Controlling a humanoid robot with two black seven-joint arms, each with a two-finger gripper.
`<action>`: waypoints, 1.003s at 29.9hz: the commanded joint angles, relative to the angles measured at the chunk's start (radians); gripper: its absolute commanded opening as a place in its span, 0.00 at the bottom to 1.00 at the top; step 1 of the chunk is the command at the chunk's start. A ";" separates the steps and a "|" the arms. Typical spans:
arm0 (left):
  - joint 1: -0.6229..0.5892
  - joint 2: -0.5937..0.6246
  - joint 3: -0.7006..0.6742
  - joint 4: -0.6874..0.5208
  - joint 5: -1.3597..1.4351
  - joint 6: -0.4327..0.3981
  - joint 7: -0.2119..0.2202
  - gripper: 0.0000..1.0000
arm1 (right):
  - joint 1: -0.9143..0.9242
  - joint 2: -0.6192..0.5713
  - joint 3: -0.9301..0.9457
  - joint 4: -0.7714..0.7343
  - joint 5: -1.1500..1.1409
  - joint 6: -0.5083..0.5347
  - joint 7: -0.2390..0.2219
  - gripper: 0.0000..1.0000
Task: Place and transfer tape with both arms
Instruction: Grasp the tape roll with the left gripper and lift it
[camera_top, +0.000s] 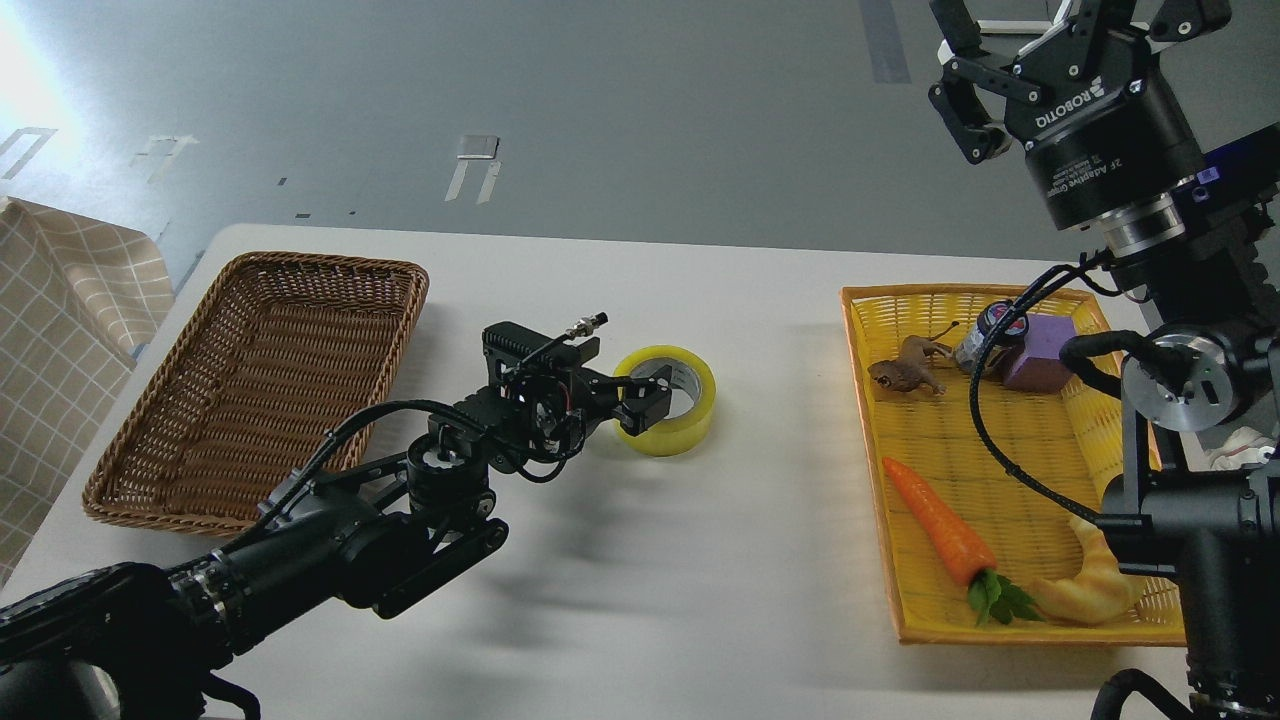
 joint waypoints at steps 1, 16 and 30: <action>-0.003 -0.015 0.001 0.000 0.000 -0.001 -0.010 0.94 | -0.013 0.000 0.000 0.000 0.000 0.000 0.000 1.00; -0.003 -0.009 0.042 0.065 -0.017 -0.012 -0.013 0.61 | -0.029 0.000 0.003 0.006 0.000 0.000 0.000 1.00; -0.012 0.005 0.044 0.077 -0.018 -0.018 -0.010 0.42 | -0.056 0.000 0.003 0.008 0.000 0.000 0.000 1.00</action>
